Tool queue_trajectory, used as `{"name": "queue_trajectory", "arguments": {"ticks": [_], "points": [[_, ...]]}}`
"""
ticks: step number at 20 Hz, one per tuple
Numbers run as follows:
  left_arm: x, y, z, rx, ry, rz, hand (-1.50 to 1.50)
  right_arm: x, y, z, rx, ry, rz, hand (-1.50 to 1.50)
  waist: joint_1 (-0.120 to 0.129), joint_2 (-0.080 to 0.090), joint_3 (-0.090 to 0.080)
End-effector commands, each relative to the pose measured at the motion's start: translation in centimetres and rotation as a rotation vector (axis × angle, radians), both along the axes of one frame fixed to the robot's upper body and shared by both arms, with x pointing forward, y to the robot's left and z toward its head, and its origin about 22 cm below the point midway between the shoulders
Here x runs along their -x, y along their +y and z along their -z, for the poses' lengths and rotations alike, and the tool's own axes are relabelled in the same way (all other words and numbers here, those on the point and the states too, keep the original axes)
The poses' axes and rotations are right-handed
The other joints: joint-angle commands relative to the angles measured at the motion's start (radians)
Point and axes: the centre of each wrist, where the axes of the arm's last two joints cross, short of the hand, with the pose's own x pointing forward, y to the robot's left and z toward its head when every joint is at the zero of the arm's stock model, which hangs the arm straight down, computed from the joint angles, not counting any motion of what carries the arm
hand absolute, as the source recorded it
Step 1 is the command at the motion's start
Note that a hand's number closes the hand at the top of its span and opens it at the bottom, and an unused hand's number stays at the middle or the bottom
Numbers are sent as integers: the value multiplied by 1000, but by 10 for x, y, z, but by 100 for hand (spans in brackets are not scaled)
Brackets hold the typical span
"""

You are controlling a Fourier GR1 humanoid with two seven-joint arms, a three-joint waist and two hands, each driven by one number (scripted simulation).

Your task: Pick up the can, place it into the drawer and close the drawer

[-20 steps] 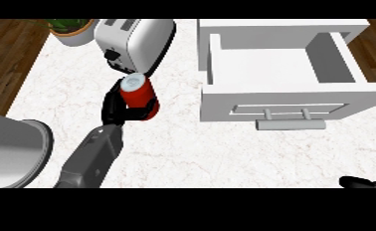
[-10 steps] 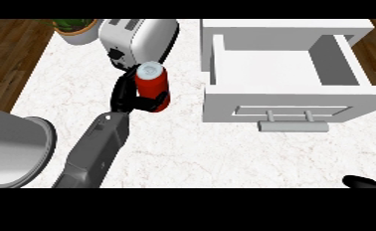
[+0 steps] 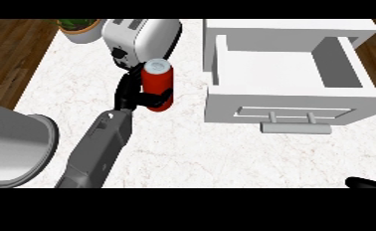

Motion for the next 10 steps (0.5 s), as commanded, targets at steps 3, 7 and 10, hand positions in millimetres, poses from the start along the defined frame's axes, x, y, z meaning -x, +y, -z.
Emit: {"name": "queue_trajectory", "arguments": {"ticks": [3,7,10], "points": [[-50,-69,-116,15,-245,154,150,-7,4,3,-14,0,-7,-150,-29,-12,5],[-52,-84,-139,14,-270,138,150,-6,3,2,-11,1,-16,-150,-55,-14,6],[-52,-120,-192,-20,-274,181,150,-2,8,-2,-2,3,7,-150,-34,-13,4]]}}
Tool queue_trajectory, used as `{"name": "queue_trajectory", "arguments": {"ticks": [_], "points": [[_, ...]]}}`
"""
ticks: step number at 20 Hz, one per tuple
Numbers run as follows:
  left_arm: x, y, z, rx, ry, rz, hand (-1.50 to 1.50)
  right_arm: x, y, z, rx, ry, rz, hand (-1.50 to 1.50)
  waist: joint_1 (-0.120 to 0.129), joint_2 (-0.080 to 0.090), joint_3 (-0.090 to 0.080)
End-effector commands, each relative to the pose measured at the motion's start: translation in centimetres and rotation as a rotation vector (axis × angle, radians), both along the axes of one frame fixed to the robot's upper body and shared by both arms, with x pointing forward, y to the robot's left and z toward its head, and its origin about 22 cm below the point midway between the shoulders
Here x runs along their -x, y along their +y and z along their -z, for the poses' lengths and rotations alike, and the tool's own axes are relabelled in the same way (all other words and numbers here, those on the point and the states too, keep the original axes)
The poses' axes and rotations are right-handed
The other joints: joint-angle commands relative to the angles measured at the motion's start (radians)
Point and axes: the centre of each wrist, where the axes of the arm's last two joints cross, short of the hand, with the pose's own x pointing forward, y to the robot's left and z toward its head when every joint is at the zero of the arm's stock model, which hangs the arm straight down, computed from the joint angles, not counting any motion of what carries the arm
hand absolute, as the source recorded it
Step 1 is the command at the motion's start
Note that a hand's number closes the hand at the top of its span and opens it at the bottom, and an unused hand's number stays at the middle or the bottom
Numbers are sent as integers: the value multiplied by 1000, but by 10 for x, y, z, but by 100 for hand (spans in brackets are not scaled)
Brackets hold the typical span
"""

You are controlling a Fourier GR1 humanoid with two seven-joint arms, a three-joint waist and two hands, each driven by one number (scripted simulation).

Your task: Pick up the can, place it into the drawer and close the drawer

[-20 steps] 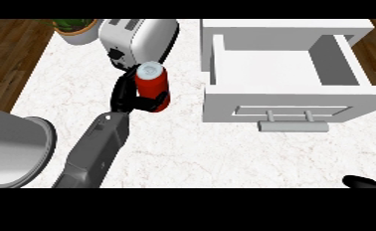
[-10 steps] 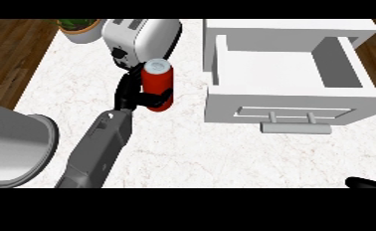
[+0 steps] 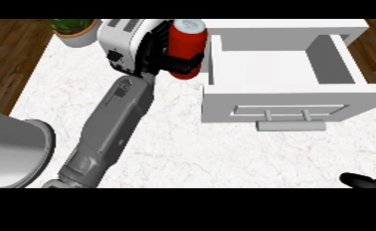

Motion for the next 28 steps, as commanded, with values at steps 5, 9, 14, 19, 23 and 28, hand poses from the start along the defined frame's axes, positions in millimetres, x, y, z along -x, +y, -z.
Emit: {"name": "queue_trajectory", "arguments": {"ticks": [5,9,14,19,23,28], "points": [[-15,-72,-139,-70,-86,67,150,-2,2,-4,-9,-17,7,-150,-8,12,0],[-12,-103,-172,-101,-89,43,150,2,0,-1,-14,-30,-15,-150,-29,15,0],[-23,-110,-182,-120,-66,55,150,-12,10,-18,1,-34,-14,-150,-38,25,0],[-14,-130,-205,-144,-38,62,150,-10,6,-14,-24,-45,-31,-150,-47,21,1],[-19,-131,-196,-188,-65,11,150,-7,10,-11,13,-60,-51,-150,-71,29,2],[-20,-132,-193,-190,-77,-50,150,-11,15,-20,14,-21,-66,-150,-85,34,2]]}}
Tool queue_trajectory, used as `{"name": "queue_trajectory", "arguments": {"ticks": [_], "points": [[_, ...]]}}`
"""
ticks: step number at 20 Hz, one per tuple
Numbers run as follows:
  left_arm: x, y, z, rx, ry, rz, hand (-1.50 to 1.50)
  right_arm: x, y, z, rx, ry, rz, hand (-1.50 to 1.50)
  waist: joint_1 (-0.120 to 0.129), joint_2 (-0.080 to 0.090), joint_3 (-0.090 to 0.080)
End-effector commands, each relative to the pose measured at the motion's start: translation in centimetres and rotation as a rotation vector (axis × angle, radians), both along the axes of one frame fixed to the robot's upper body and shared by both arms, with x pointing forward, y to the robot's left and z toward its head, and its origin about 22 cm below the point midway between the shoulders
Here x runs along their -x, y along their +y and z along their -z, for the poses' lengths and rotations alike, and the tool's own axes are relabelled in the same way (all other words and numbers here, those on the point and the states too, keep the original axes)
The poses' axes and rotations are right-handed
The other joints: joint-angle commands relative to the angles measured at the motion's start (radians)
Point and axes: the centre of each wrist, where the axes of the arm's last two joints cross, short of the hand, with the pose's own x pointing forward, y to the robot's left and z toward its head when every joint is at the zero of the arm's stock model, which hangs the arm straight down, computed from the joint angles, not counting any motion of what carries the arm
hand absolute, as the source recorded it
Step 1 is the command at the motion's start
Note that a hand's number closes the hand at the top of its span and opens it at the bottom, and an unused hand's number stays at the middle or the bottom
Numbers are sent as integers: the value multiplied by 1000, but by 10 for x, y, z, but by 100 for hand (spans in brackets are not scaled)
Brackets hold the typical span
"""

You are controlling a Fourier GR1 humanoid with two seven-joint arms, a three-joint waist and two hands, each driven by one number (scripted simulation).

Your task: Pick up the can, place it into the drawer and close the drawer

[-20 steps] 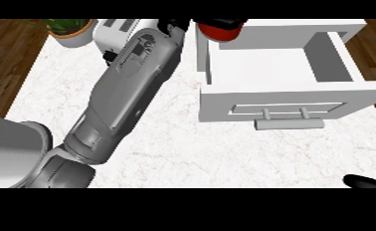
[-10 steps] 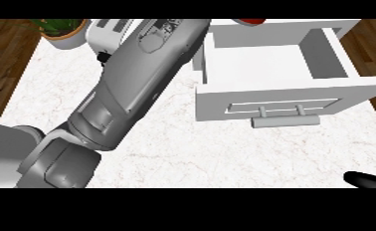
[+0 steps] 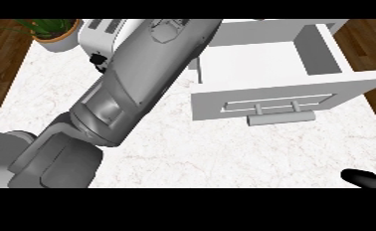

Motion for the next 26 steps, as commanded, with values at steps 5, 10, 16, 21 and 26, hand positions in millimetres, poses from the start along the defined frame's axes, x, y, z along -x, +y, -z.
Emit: {"name": "queue_trajectory", "arguments": {"ticks": [5,10,16,21,26], "points": [[-5,1,7,2,-2,-131,-150,2,7,-12,18,-21,-19,-150,-32,7,1],[-8,7,23,-9,-29,-165,-150,-10,6,-22,110,-59,-23,-150,-36,12,1],[-5,-2,-5,63,-11,-135,-150,-27,1,-23,234,-86,-29,-150,-13,15,1],[-5,-1,-2,115,-2,-139,-150,-42,16,-22,436,-120,-28,-150,1,15,0],[-6,1,-1,143,-19,-123,-150,-65,29,-20,623,-104,6,-150,22,16,-1]]}}
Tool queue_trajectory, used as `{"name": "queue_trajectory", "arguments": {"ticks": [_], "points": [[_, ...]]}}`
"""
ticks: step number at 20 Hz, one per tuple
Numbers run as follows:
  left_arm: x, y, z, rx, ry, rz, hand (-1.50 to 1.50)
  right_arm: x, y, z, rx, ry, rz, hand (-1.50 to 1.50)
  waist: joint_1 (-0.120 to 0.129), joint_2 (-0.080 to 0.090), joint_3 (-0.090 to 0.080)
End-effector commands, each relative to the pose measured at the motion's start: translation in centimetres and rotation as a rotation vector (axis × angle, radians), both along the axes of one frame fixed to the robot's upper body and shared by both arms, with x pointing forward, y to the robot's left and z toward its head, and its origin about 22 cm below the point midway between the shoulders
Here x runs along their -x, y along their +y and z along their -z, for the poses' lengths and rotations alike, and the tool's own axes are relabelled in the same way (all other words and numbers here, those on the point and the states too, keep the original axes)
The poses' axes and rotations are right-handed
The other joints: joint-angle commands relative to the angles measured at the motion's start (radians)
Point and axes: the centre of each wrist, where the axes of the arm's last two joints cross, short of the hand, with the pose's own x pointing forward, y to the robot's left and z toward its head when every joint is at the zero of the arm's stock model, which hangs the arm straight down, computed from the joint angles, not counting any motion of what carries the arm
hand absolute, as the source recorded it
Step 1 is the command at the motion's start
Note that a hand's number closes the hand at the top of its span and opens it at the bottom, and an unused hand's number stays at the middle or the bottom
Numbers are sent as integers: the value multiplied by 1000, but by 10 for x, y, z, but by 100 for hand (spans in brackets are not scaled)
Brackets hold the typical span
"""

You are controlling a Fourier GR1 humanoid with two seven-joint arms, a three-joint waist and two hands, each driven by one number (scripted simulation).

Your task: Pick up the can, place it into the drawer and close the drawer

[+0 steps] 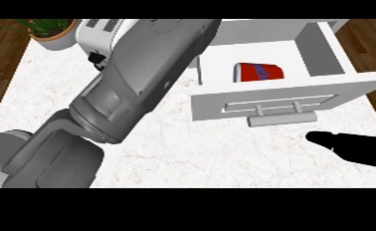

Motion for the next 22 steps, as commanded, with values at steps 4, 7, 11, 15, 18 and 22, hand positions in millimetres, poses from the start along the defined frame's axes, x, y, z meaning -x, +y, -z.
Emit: {"name": "queue_trajectory", "arguments": {"ticks": [4,7,11,15,18,22], "points": [[0,-2,-9,-4,-17,15,-150,-36,22,22,243,-8,26,-150,40,-5,0],[-1,-3,-13,0,-27,-16,-150,-53,35,34,316,-10,37,-150,42,-6,0],[-2,0,-4,-24,-24,6,-150,-80,58,55,424,11,46,-150,64,-12,-1],[-11,21,-8,-20,-13,17,-150,-94,62,85,532,41,75,-150,83,-19,-2],[-10,19,-16,13,-7,14,-150,-115,61,104,556,32,80,-150,87,-20,-1],[-13,29,-12,-4,-7,-12,-150,-140,84,116,580,36,108,-150,97,-24,-1]]}}
